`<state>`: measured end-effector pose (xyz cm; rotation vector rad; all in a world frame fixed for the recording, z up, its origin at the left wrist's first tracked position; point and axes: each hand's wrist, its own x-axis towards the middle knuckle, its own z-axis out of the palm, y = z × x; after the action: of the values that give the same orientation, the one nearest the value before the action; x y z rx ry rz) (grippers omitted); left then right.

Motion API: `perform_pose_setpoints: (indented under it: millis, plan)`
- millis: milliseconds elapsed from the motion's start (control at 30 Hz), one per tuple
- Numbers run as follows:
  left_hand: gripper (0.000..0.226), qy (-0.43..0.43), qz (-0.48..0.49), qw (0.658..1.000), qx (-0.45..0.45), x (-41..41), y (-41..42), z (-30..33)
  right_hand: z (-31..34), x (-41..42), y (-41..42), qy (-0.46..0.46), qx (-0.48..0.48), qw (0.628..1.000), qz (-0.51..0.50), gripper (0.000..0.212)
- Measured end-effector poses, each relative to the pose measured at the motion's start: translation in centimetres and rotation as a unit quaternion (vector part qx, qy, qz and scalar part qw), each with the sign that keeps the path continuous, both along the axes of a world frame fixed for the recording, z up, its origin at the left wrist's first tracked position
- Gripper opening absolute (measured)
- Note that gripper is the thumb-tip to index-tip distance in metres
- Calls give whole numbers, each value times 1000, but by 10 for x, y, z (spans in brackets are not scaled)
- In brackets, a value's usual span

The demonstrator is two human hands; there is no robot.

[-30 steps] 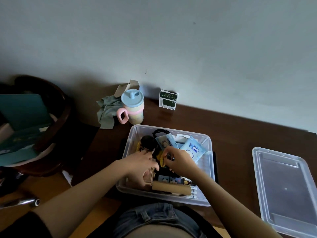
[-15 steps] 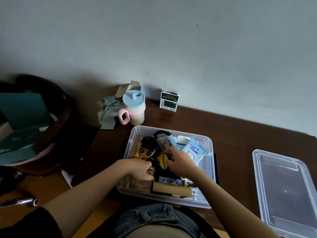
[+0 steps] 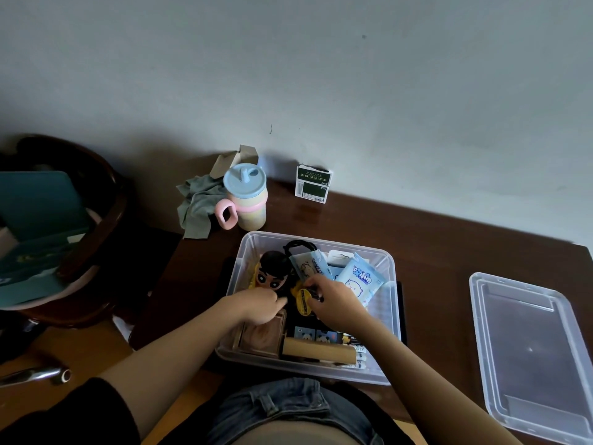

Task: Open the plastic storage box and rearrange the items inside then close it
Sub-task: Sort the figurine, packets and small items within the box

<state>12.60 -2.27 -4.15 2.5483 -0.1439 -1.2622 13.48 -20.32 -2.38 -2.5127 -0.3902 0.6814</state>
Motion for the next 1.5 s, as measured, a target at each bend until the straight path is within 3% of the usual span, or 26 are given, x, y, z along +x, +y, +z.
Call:
perform_pose_setpoints:
  millis: [133,400,700,1000,1133,1267,1500]
  plan:
    - [30,-166,10,986,-16,0,3,-6,0,-2,-1,2,14,1000,-5,28]
    - [25,-161,-170,967,104,23,-10,-8,3,-5,-2,-19,22,1000,-10,27]
    - [22,-268,-176,944,73,19,0,-4,3,-8,-4,-44,51,997,-29,25]
    - [33,-164,-46,985,35,14,9,5,1,-16,-10,-38,45,998,-10,30]
    - [28,-82,-72,993,-33,7,15,15,-1,-16,-9,-24,39,999,-8,30]
    - [44,-12,-123,992,6,0,6,14,0,-17,-8,-25,41,999,-4,29]
    - [48,41,-50,998,2,1,-1,12,4,-21,-11,-11,70,997,-22,30]
